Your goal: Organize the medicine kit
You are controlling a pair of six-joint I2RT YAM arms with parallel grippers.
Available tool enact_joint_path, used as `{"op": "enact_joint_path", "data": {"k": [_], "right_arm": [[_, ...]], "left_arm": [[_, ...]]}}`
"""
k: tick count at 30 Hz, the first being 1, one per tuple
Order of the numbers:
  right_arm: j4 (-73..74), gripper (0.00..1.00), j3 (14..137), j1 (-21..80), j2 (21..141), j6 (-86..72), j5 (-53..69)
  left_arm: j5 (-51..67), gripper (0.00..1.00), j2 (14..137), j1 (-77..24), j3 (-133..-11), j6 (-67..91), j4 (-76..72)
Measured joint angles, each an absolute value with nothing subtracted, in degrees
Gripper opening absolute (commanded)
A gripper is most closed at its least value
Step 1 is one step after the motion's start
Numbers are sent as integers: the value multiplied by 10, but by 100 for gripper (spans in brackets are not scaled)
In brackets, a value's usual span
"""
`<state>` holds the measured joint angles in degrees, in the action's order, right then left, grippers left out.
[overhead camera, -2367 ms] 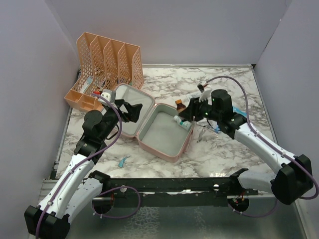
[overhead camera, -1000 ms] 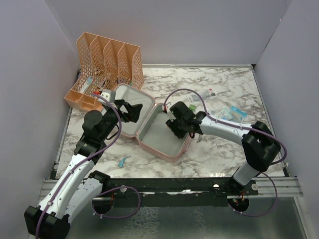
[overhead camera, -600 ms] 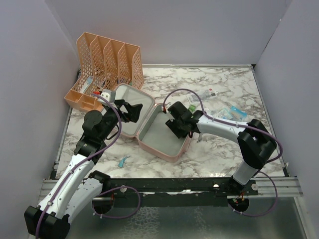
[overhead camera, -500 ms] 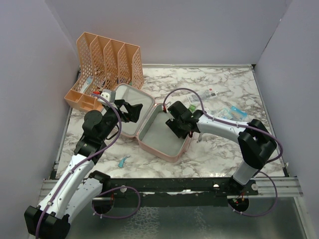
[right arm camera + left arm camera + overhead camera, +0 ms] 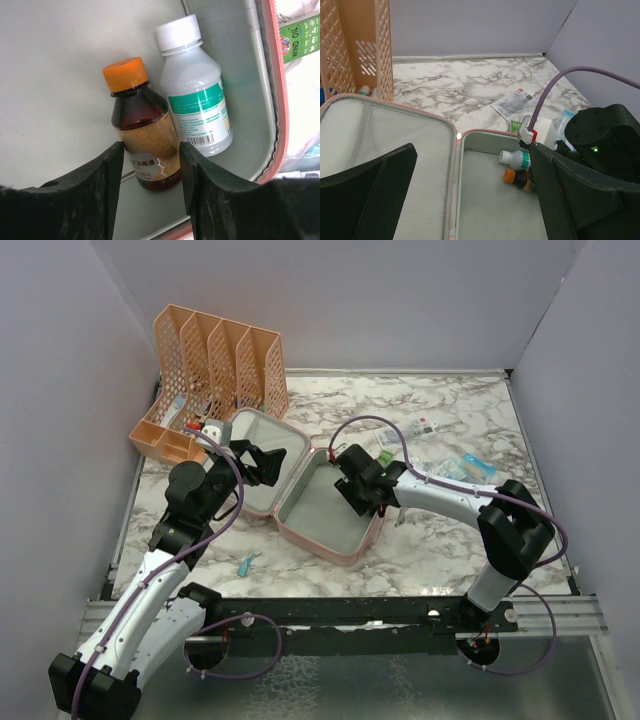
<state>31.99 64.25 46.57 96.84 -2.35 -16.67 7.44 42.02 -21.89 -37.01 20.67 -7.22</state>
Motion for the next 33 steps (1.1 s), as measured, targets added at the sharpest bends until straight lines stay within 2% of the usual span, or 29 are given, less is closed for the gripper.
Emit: {"op": "enact_joint_path", "data": {"k": [7, 14, 23, 28, 33], "right_arm": [[335, 50, 650, 466, 958, -48, -171], [325, 54, 663, 466, 875, -96, -176], [312, 60, 623, 454, 787, -213, -302], [316, 60, 573, 376, 734, -283, -338], [304, 61, 499, 222, 682, -342, -315]], "left_arm": [[74, 99, 420, -219, -370, 207, -72], [75, 99, 420, -219, -370, 207, -72], [77, 99, 421, -219, -370, 207, -72], [88, 99, 430, -219, -370, 207, -72], [98, 99, 436, -219, -370, 207, -74]]}}
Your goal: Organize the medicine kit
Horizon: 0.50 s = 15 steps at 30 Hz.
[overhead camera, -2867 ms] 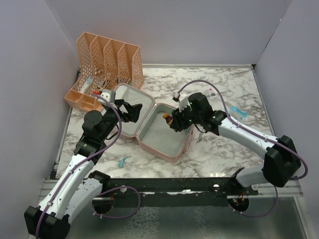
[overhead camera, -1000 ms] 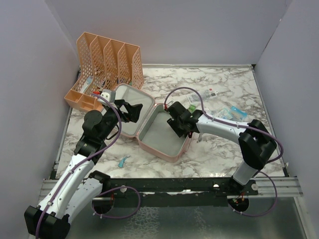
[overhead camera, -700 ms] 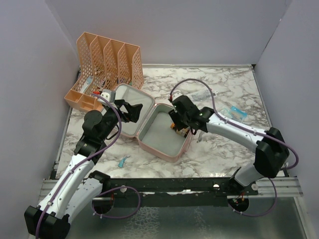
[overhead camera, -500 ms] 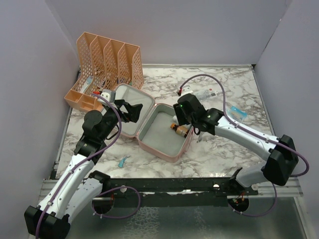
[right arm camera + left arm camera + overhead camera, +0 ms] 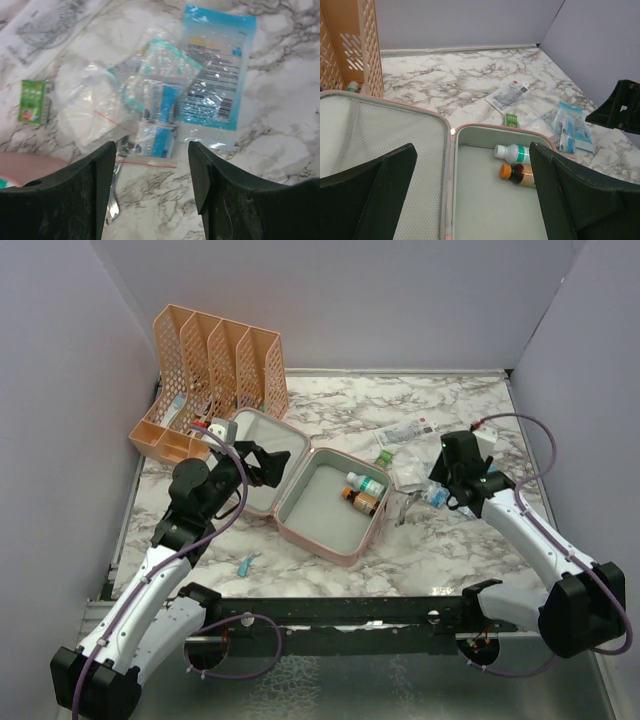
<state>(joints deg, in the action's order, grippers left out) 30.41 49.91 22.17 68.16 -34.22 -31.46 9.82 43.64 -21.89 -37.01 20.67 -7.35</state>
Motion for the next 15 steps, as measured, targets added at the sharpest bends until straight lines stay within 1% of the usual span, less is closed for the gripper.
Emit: {"op": "enact_joint_path", "data": {"k": [2, 7, 15], "right_arm": [[299, 60, 465, 169, 665, -359, -294], [275, 60, 413, 92, 663, -379, -232], [224, 60, 400, -30, 714, -383, -144]], "left_arm": [[100, 99, 438, -219, -370, 207, -77], [112, 99, 452, -219, -370, 207, -87], [124, 99, 472, -219, -370, 209, -89]]}}
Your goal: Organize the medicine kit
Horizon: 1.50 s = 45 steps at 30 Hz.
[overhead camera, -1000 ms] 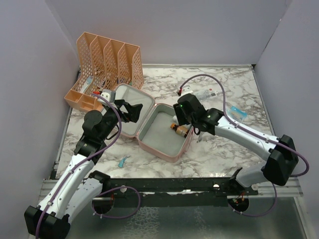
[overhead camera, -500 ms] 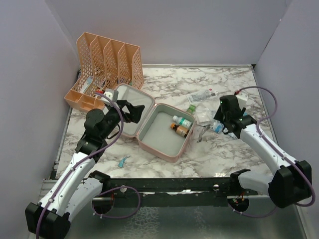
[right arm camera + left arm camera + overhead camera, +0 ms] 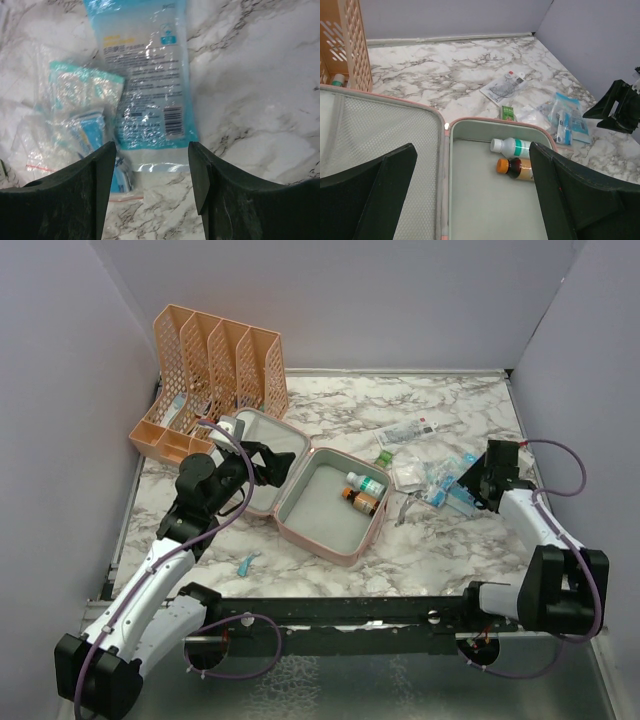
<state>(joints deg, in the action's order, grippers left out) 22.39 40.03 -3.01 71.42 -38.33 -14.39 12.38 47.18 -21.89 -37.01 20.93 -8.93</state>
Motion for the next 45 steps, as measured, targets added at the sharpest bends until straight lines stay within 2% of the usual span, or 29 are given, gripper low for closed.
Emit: {"op": "enact_joint_path", "data": {"k": [5, 11, 20, 28, 32, 34, 39, 45], "right_arm": [[193, 59, 395, -100, 732, -378, -80], [158, 58, 394, -100, 762, -349, 15], [131, 48, 394, -101, 807, -313, 97], [117, 32, 394, -101, 835, -296, 141], [109, 15, 394, -101, 849, -295, 156], [109, 9, 394, -101, 850, -296, 158], [109, 1, 394, -98, 844, -297, 160], [117, 1, 394, -91, 778, -304, 174]], "left_arm": [[124, 99, 473, -219, -370, 209, -90], [124, 99, 479, -219, -370, 210, -89], [124, 99, 479, -219, -370, 211, -89], [124, 99, 479, -219, -370, 211, -89], [125, 99, 479, -219, -370, 214, -90], [127, 99, 479, -219, -370, 218, -91], [151, 98, 494, -219, -370, 231, -107], [189, 97, 521, -219, -370, 262, -113]]}}
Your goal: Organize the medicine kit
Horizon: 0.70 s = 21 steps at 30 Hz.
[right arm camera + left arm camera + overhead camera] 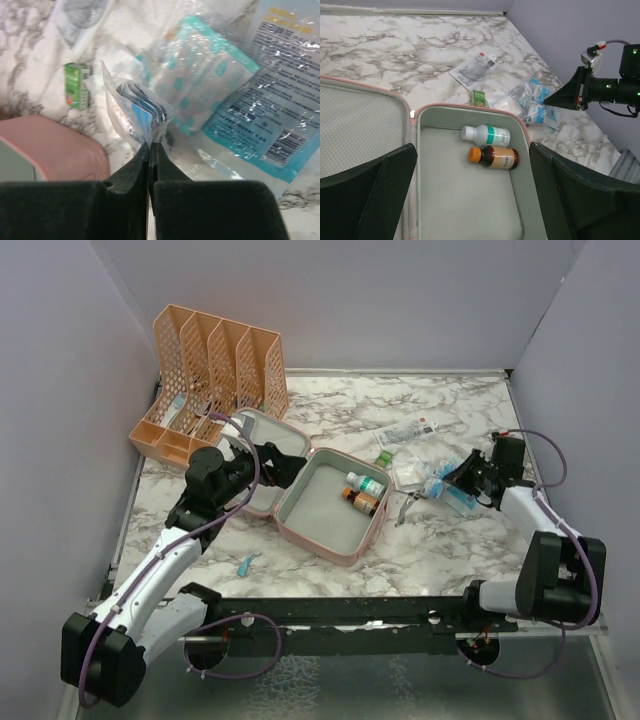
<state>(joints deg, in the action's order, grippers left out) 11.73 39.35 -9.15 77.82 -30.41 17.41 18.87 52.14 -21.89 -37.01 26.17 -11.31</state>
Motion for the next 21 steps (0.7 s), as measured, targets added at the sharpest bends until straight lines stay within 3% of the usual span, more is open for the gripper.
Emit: {"op": "enact_joint_path", "data": {"k": [12, 21], "right_arm": [[122, 1, 394, -39, 645, -345, 289], [124, 1, 415, 110, 618, -383, 301]], "left_arm": [[232, 96, 553, -243, -370, 366, -138], [232, 96, 551, -250, -370, 404, -145]]}}
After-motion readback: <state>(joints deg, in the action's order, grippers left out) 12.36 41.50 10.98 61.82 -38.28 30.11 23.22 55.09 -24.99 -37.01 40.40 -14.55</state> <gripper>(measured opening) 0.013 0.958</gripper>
